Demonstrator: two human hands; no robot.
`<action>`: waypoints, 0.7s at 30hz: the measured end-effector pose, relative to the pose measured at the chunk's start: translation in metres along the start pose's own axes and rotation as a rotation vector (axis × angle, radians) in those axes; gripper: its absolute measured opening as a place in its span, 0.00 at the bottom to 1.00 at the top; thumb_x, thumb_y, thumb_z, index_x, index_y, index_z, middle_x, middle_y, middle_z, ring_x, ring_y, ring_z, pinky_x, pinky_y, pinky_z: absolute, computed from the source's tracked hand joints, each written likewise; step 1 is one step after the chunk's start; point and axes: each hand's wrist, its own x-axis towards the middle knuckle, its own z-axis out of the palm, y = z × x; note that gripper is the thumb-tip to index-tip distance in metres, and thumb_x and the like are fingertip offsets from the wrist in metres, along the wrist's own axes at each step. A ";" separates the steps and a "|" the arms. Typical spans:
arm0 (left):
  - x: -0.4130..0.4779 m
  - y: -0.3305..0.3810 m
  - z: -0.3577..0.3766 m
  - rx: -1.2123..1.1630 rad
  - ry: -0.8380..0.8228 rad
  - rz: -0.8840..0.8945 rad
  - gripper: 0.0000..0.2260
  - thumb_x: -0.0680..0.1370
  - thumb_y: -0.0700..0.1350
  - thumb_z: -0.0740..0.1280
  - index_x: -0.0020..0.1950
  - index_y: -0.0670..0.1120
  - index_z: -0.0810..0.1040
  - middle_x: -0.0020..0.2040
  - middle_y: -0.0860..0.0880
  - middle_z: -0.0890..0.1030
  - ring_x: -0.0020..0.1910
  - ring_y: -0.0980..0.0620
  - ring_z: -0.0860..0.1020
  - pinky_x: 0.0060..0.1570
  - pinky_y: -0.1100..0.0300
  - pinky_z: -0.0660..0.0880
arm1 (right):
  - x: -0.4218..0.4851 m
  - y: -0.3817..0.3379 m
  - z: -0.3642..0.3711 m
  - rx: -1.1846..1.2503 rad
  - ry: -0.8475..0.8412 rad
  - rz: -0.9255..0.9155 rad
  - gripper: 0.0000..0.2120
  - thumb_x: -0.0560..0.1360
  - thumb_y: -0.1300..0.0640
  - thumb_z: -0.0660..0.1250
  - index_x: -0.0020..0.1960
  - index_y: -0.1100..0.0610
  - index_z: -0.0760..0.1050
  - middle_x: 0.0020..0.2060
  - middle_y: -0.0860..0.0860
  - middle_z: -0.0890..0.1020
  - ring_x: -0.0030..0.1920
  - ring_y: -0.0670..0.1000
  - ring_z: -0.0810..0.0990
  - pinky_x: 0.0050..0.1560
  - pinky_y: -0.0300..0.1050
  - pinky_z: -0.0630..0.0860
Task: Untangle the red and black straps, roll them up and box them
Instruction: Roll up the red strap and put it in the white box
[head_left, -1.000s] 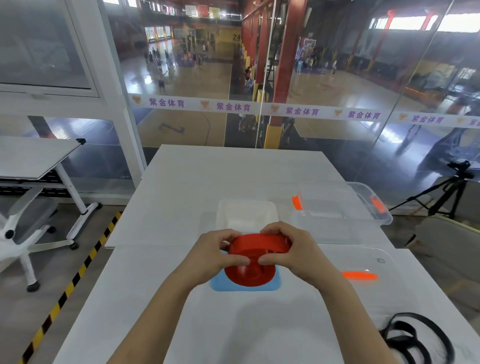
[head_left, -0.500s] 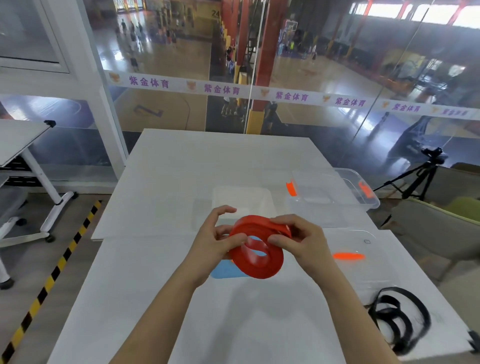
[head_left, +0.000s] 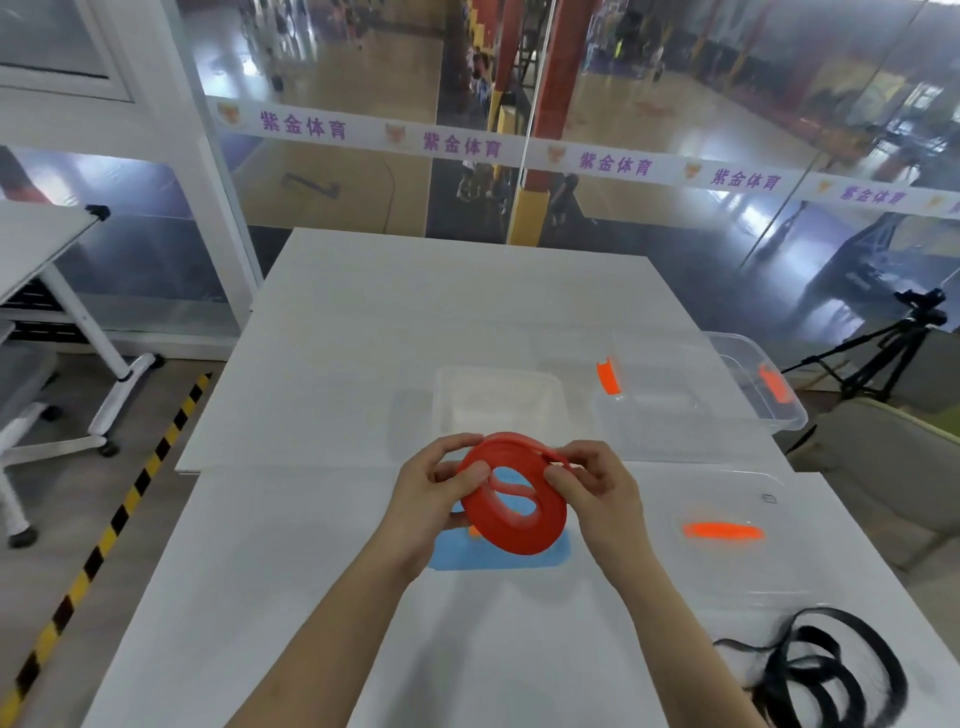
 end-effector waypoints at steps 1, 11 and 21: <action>0.009 0.000 0.000 -0.003 0.016 -0.017 0.12 0.79 0.44 0.74 0.62 0.55 0.82 0.53 0.44 0.87 0.52 0.46 0.87 0.45 0.53 0.85 | 0.010 0.005 0.000 0.012 -0.003 0.031 0.08 0.77 0.66 0.74 0.53 0.57 0.81 0.44 0.46 0.88 0.43 0.47 0.87 0.45 0.42 0.82; 0.120 -0.012 0.002 -0.034 0.170 -0.191 0.16 0.77 0.45 0.77 0.64 0.51 0.82 0.51 0.41 0.88 0.47 0.46 0.88 0.39 0.56 0.83 | 0.116 0.040 0.004 -0.118 -0.195 0.263 0.17 0.72 0.60 0.81 0.56 0.49 0.81 0.51 0.50 0.88 0.44 0.54 0.90 0.44 0.53 0.88; 0.226 -0.034 -0.009 0.039 0.234 -0.240 0.15 0.77 0.47 0.77 0.62 0.55 0.81 0.53 0.42 0.87 0.49 0.44 0.88 0.40 0.54 0.84 | 0.230 0.090 0.034 -0.454 -0.257 0.120 0.18 0.70 0.56 0.80 0.55 0.42 0.79 0.50 0.41 0.85 0.49 0.44 0.84 0.49 0.43 0.85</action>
